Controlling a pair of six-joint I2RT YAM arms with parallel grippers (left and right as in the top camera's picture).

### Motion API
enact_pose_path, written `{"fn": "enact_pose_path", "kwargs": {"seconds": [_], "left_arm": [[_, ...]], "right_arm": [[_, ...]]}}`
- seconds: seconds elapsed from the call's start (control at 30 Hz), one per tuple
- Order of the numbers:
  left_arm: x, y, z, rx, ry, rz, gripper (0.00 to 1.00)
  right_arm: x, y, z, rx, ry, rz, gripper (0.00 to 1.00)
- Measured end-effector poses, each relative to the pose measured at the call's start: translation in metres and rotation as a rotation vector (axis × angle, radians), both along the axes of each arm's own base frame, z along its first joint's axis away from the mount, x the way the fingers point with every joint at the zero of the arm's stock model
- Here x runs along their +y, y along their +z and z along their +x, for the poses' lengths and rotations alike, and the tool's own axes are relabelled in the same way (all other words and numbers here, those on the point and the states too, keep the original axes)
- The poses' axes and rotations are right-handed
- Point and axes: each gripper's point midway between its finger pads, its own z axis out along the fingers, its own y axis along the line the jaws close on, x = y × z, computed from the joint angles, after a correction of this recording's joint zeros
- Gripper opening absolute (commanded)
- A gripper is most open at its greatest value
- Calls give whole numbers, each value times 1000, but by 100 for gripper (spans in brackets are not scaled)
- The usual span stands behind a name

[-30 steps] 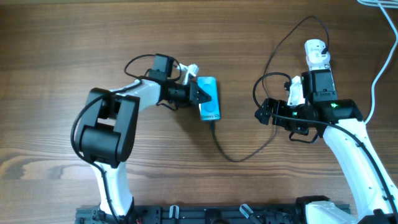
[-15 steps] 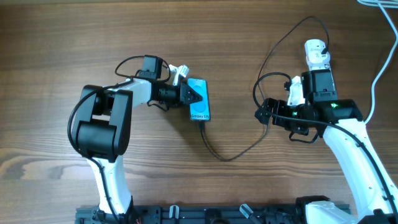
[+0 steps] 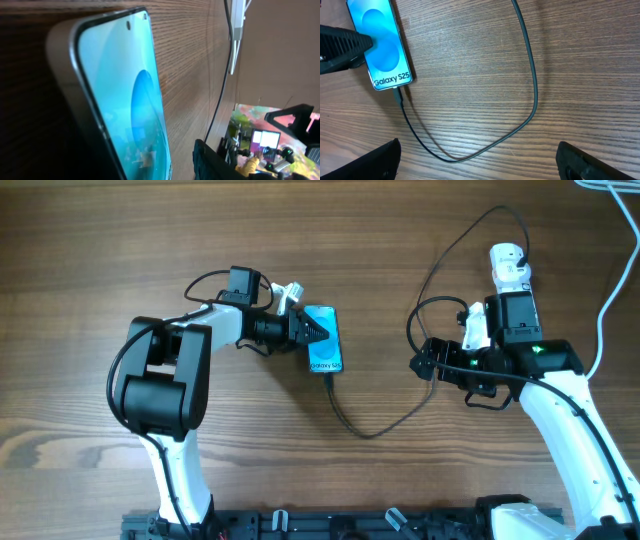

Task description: Plug charger to phone and switch on socket

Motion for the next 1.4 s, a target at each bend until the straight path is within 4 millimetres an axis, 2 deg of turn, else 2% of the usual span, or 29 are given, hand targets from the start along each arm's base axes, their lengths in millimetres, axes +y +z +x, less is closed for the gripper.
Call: {"fn": "enact_pose_path", "kwargs": {"seconds": [0.23,0.7,0.97,1.33,1.4], "left_arm": [[4,-2,2,81,51,49,41],[11,-3,6,105,86,96,40],[14,-5,9,135,124,123,35],[17,-4,15,183,190,149,38],[18,-4,18,184,207,150,42]], "right_arm": [[0,0,0,0,0,0,99],[0,0,0,0,0,0,99],[0,0,0,0,0,0,100],[0,0,0,0,0,0,99],[0,0,0,0,0,0,99]]}}
